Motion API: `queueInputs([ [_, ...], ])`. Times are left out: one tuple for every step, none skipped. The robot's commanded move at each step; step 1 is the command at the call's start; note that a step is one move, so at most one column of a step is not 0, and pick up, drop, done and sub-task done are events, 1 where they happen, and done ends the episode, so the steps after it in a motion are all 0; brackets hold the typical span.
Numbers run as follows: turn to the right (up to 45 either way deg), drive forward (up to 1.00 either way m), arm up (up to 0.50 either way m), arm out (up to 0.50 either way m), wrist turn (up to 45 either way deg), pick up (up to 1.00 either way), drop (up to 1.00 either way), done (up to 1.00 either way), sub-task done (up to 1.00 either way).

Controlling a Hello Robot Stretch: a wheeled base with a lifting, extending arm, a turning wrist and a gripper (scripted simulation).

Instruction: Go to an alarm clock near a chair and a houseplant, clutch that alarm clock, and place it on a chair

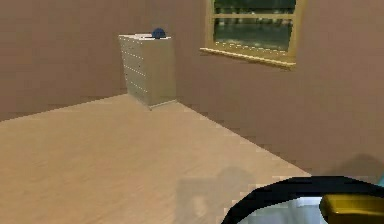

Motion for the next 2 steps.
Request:
queueInputs([
  [-45.0, 0.00, 0.00, 0.00, 0.0, 0.00, 0.00, 0.00, 0.00],
  [-45.0, 0.00, 0.00, 0.00, 0.0, 0.00, 0.00, 0.00, 0.00],
])
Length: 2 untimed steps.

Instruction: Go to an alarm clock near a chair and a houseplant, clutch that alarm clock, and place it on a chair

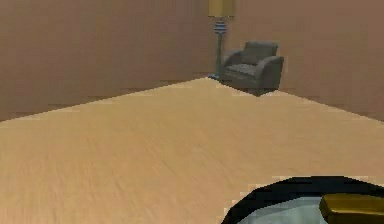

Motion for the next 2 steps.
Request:
queueInputs([
  [-24.0, 0.00, 0.00, 0.00, 0.0, 0.00, 0.00, 0.00, 0.00],
  [0.0, 0.10, 0.00, 0.00, 0.0, 0.00, 0.00, 0.00, 0.00],
])
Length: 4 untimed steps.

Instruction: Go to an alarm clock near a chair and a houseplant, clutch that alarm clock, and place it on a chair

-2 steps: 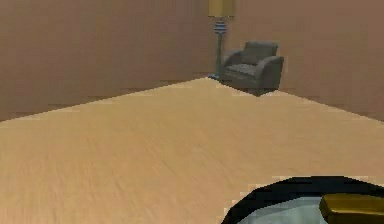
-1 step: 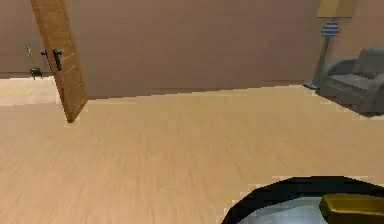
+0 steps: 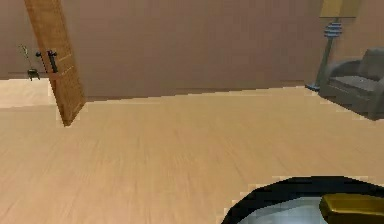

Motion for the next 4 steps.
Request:
queueInputs([
  [-45.0, 0.00, 0.00, 0.00, 0.0, 0.00, 0.00, 0.00, 0.00],
  [-42.0, 0.00, 0.00, 0.00, 0.0, 0.00, 0.00, 0.00, 0.00],
  [0.0, 1.00, 0.00, 0.00, 0.0, 0.00, 0.00, 0.00, 0.00],
  [0.0, 0.25, 0.00, 0.00, 0.0, 0.00, 0.00, 0.00, 0.00],
])
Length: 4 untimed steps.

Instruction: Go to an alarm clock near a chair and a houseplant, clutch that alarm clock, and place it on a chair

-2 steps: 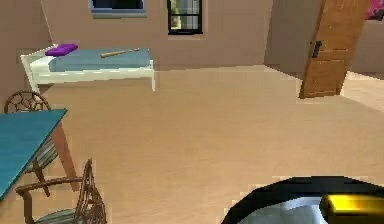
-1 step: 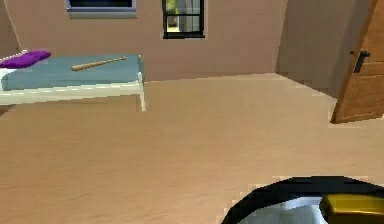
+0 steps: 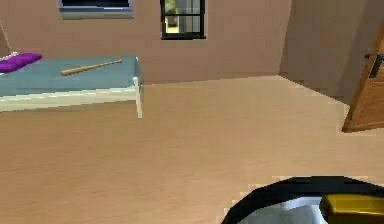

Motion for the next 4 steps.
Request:
queueInputs([
  [-36.0, 0.00, 0.00, 0.00, 0.0, 0.00, 0.00, 0.00, 0.00],
  [-3.0, 0.00, 0.00, 0.00, 0.0, 0.00, 0.00, 0.00, 0.00],
  [0.0, 0.75, 0.00, 0.00, 0.0, 0.00, 0.00, 0.00, 0.00],
  [-9.0, 0.00, 0.00, 0.00, 0.0, 0.00, 0.00, 0.00, 0.00],
])
